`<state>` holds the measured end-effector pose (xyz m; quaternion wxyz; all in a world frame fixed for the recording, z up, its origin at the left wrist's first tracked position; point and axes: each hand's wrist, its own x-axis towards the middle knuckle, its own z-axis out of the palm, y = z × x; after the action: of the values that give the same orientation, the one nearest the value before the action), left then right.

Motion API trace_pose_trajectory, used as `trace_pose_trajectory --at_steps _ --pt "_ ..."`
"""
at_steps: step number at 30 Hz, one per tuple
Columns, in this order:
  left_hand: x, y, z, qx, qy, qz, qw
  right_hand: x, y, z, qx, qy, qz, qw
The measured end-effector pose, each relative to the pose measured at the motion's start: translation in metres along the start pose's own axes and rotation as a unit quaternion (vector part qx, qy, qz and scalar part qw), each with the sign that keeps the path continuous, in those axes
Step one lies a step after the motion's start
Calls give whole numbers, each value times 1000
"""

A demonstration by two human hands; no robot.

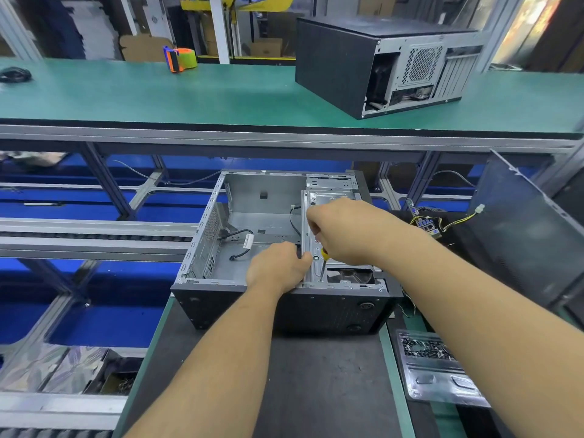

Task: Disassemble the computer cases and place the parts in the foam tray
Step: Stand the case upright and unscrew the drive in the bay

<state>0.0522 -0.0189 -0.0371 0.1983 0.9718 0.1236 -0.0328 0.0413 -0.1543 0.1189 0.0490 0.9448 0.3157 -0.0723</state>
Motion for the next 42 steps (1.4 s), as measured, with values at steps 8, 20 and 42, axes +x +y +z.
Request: trace_pose_trajectory --at_steps 8,20,42 --pt "-2 0 -4 10 -6 11 1000 -4 1 -5 97 -63 -33 993" --pt "0 0 0 6 3 2 1000 1 9 -1 26 -2 -15 1000" --pt "0 0 -2 14 2 11 1000 -1 6 -11 73 -75 -78 991"
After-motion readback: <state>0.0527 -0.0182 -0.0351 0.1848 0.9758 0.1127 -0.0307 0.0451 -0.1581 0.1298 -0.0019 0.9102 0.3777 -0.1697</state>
